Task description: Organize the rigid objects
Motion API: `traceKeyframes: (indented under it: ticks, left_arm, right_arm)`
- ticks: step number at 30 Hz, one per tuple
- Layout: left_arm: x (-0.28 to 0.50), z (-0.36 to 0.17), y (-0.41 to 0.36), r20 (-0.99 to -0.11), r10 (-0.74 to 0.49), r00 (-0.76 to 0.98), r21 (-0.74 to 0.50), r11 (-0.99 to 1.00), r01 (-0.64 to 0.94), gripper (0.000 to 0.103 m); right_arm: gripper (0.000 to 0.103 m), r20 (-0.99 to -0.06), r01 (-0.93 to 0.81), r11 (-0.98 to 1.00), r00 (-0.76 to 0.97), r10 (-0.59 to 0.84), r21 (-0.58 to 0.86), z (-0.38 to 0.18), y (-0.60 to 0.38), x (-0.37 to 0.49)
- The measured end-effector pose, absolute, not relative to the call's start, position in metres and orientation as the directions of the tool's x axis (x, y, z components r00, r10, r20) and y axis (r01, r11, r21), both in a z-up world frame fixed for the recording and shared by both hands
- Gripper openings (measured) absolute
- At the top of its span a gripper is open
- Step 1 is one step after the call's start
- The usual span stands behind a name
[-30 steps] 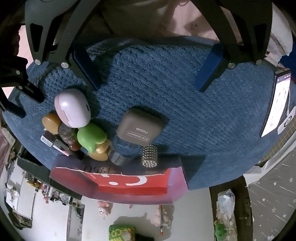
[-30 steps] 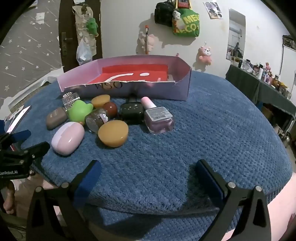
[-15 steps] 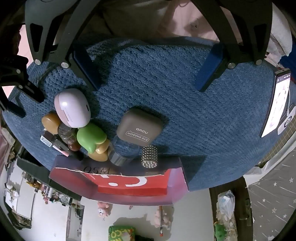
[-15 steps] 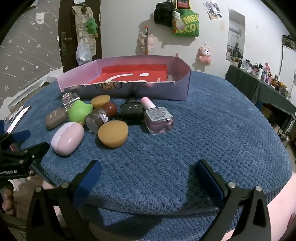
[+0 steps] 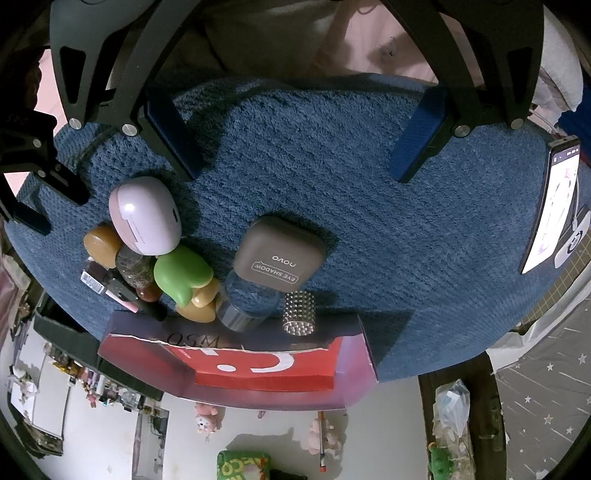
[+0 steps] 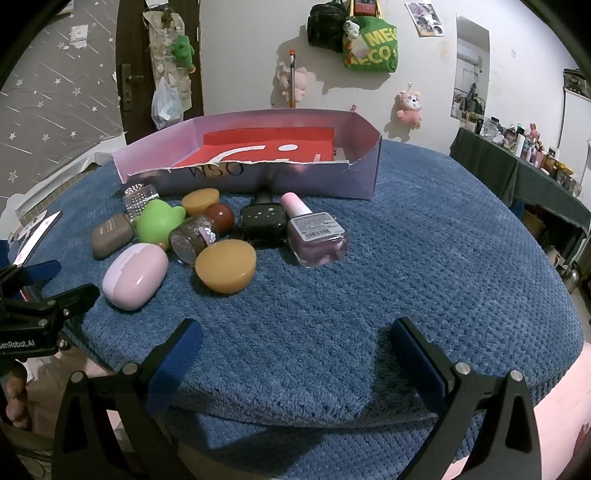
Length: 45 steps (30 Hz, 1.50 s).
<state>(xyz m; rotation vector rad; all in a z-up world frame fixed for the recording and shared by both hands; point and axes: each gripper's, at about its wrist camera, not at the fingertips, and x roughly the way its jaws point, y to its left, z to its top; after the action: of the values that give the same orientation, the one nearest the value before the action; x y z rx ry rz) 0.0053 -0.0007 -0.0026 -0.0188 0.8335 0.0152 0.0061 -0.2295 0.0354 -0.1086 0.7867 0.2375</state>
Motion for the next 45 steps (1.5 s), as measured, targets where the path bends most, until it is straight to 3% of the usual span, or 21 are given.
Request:
traceKeyframes:
  ticks: [22,45]
  left_arm:
    - [0.0048,0.0002,-0.0002,-0.738,0.004,0.674,-0.013,1.0,-0.02,0.103]
    - [0.0,0.0026,0.0016,-0.725,-0.011,0.688,-0.015,1.0,0.001,0.102]
  right_arm:
    - [0.103,-0.7,-0.258,0.966,0.691,0.181,-0.004,0.0353,-0.2335,0.0033]
    - [0.086,-0.68,-0.302,0.953,0.701,0.215,-0.01,0.0352,-0.2238,0.0005]
